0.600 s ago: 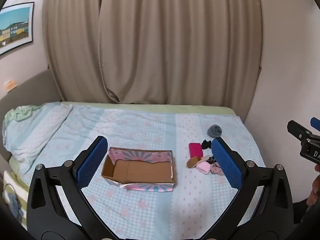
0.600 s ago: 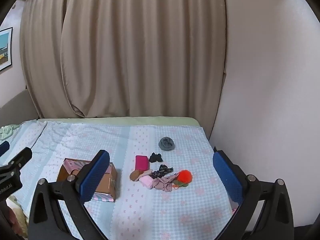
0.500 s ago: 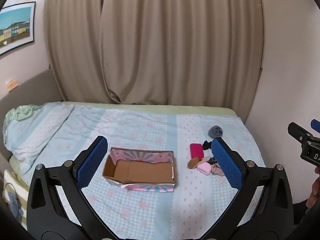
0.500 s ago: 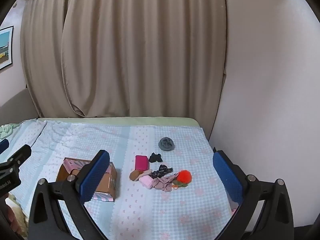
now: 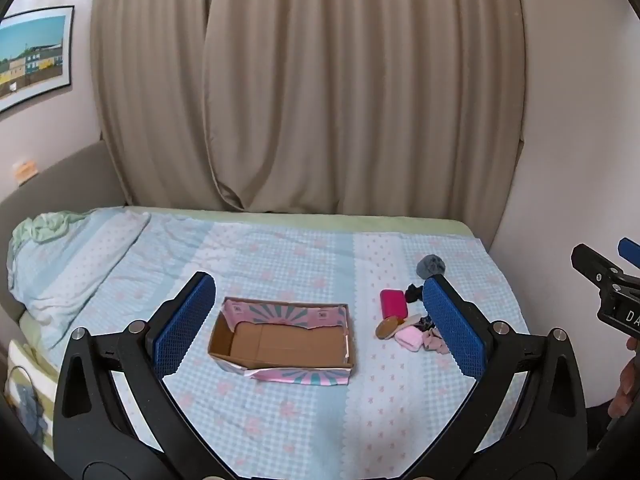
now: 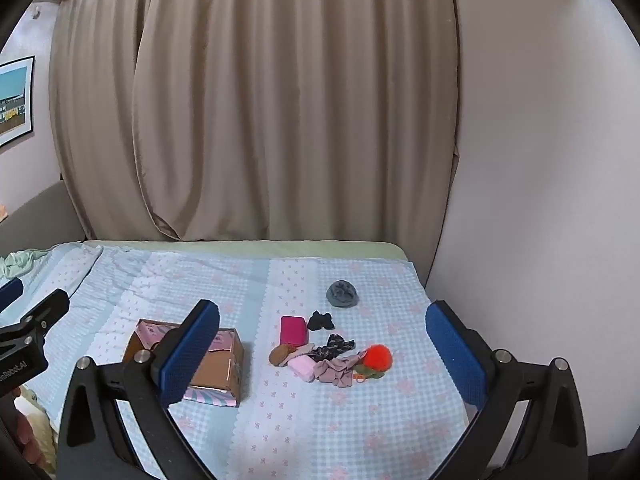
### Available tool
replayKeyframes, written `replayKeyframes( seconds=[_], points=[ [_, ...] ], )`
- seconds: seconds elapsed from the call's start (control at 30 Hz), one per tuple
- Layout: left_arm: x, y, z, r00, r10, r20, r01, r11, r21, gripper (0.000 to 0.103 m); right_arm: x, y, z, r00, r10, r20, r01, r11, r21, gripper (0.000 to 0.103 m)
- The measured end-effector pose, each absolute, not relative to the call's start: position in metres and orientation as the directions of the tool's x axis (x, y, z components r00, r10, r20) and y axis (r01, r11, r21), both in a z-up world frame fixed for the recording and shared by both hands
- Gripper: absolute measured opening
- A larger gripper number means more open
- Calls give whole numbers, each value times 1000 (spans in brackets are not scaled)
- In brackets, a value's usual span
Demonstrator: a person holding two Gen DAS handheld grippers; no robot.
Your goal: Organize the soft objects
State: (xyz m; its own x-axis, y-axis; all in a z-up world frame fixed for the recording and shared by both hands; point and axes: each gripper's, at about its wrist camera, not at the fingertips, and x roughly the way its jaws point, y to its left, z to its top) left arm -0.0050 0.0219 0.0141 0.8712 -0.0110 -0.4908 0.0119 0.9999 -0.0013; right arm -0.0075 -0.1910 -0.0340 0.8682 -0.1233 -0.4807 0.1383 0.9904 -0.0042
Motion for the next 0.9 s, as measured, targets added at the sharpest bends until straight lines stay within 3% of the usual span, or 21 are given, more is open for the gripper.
replayKeyframes(
  seconds=[0.9],
  points=[
    [-2,11,21,876,-14,-482,13,1000,-5,103,-8,-190,-42,878,-112,-466,130,992,6,103]
  ],
)
